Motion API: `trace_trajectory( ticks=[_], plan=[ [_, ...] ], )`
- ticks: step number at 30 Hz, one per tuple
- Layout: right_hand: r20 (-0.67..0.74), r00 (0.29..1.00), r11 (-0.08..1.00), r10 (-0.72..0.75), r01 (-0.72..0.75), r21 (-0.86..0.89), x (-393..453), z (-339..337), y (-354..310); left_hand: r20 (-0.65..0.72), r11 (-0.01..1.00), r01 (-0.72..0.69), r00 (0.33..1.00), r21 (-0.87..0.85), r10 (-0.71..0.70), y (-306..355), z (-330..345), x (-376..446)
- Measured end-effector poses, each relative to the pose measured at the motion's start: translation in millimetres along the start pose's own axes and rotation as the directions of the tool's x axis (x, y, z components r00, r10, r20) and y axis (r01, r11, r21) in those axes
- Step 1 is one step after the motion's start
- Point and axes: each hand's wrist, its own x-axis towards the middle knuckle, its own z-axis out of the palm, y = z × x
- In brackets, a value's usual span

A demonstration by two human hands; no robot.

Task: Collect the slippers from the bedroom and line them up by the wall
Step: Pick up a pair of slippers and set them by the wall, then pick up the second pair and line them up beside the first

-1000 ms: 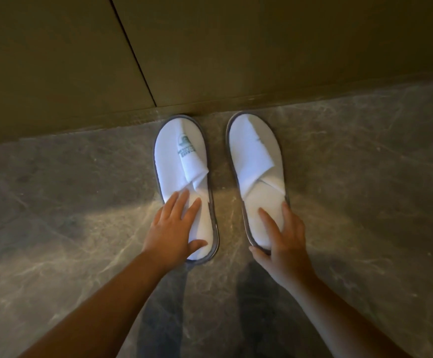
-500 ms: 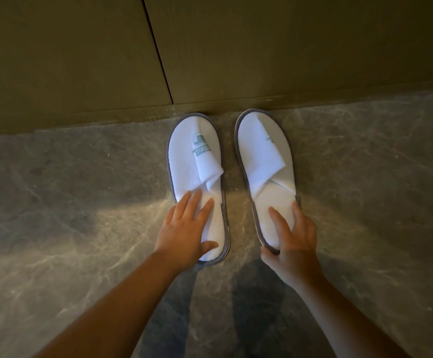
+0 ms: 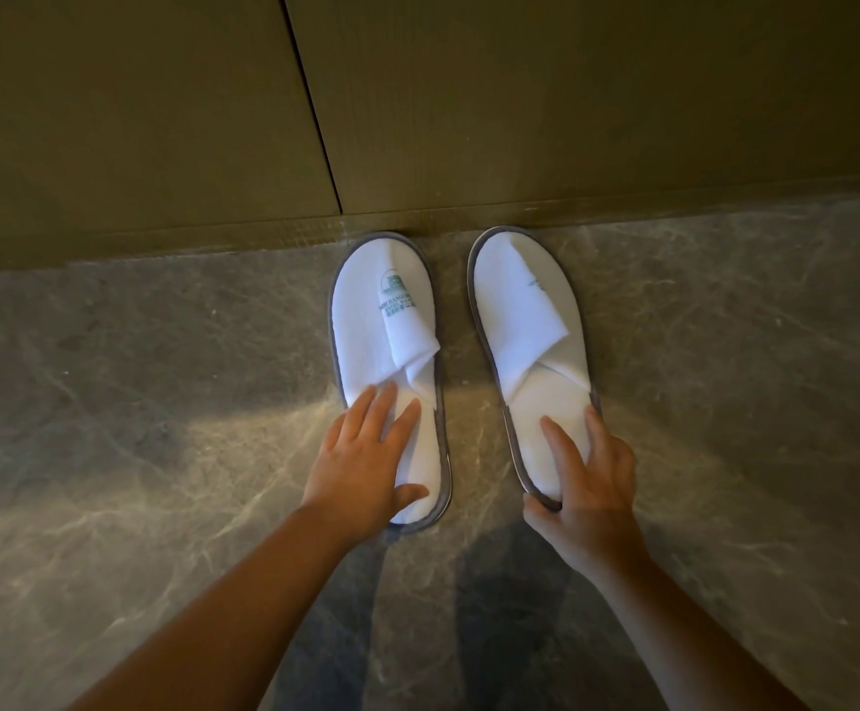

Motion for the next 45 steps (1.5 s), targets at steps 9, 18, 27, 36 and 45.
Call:
trace_trajectory(
  ticks=[9,18,27,36,45],
  plan=[
    [0.068,0.996,0.997,0.052,-0.049,-0.052,3,-10,-7,-0.005,0.999,0.03,1.0,0.034,-0.03,6,-4,-7],
    [0.013,0.994,0.952,-0.11,0.101,0.289,-15,-140,-93,-0.048,0.975,0.103,0.992,-0.197,-0.114,34,-125,-81],
    [0.229,0.926,0.893,-0.299,0.186,0.41,-80,-399,-247,-0.057,0.878,0.279,0.944,-0.388,-0.326,44,-361,-303],
    [0.309,0.755,0.721,-0.579,0.297,0.627,-153,-593,-434,-0.263,0.611,0.429,0.631,-0.666,-0.73,36,-541,-539],
    [0.334,0.482,0.572,-0.81,0.523,0.632,-236,-610,-636,-0.212,0.31,0.449,0.255,-0.838,-0.943,-23,-554,-708]
  ],
)
